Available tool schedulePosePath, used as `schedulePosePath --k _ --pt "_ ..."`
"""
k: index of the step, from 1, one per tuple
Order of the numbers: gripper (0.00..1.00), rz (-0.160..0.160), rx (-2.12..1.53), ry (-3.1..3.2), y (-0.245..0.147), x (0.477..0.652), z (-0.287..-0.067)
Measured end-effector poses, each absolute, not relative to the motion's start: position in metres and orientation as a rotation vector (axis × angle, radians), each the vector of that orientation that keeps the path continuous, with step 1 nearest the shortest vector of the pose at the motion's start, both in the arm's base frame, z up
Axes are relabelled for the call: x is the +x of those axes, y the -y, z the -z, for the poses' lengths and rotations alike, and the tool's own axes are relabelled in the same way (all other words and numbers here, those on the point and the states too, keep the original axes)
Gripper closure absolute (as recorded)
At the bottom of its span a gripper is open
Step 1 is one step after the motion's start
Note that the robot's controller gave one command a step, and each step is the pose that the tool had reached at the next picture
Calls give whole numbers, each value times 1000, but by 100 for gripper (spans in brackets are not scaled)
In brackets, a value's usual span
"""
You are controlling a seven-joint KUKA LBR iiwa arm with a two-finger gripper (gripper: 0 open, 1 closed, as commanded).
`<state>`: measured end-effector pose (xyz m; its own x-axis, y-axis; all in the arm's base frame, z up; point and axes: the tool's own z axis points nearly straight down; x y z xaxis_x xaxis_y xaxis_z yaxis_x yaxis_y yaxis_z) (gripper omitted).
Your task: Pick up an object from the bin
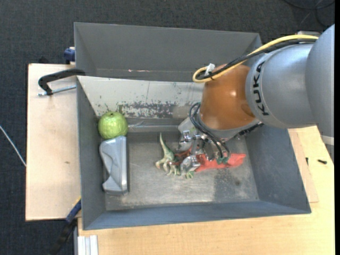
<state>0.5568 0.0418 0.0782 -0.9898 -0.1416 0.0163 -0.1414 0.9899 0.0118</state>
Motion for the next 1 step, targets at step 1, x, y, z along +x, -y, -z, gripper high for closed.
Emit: schedulePosePath --k 1 --pt "100 2 188 3142 -51 552 -208"
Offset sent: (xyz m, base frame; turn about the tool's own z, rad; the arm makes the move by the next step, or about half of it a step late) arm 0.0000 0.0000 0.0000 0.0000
